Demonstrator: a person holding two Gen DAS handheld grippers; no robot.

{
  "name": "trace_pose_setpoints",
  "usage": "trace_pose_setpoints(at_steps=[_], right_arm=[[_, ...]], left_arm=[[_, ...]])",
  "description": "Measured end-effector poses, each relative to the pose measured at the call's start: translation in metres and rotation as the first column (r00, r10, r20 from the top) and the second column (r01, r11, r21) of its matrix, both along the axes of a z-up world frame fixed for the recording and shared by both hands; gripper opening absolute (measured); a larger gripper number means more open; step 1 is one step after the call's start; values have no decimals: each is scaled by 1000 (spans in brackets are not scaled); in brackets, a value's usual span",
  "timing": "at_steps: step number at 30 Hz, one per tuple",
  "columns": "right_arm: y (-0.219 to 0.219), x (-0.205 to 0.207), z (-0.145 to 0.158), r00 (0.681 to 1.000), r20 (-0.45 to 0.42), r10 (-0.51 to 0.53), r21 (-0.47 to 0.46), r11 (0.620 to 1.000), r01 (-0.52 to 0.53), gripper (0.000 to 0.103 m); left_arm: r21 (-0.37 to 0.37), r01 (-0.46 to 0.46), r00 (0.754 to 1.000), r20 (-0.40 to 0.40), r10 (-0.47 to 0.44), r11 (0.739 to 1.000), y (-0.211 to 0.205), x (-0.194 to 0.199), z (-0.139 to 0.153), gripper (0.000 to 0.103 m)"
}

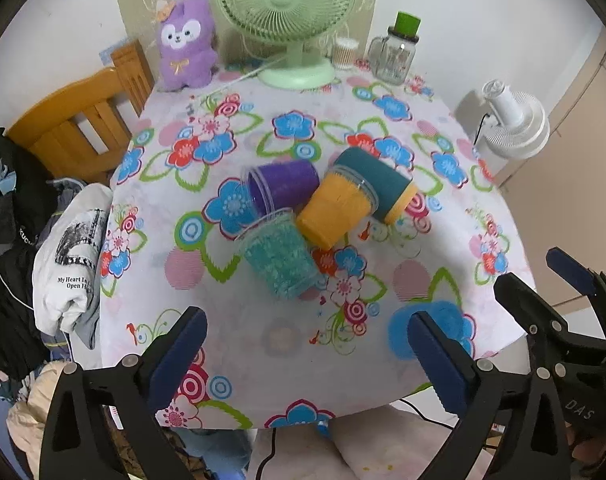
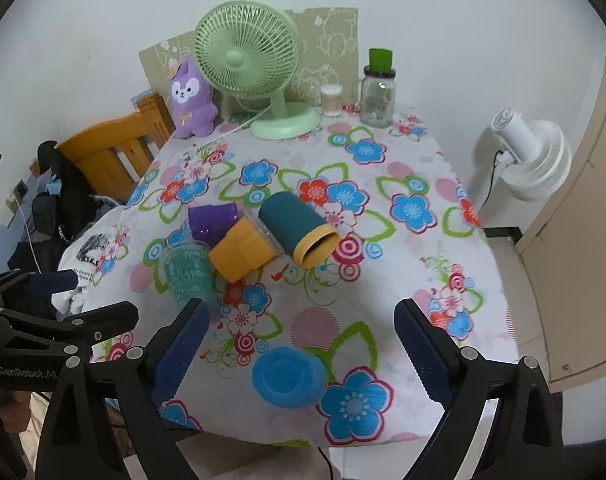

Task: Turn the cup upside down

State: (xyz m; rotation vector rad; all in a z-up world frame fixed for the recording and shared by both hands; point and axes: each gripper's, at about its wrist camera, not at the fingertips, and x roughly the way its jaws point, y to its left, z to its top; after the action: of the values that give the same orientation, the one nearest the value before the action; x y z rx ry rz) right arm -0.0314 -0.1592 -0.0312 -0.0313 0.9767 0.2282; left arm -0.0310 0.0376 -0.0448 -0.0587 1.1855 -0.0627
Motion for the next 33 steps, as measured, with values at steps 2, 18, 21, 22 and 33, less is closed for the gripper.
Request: trace_pose_setpoints(at_steps=[2,18,21,22,33], right_arm=[[-2,-3,5,1000,10,-6,0,1000,6,95],[-9,-20,36,996,86,-31,-6,999,32,96],[-7,-20,41,993,113,-22,-12,1000,23,96],[-6,-20,41,993,114,-22,-9,1000,23,96],[-9,-17,37,993,107,-57,2,998,58,96]], left_arm=[[-7,-4,1000,16,4,1000,-1,-3,4,102],[-41,-50,994,98,54,998,-8,-24,27,103],[-29,-62,990,125,65,998,-6,-24,33,103],[-29,-66,989,132,70,997,-5,-24,34,103],[-8,-55,988,146,56,998,-10,-18,34,103]])
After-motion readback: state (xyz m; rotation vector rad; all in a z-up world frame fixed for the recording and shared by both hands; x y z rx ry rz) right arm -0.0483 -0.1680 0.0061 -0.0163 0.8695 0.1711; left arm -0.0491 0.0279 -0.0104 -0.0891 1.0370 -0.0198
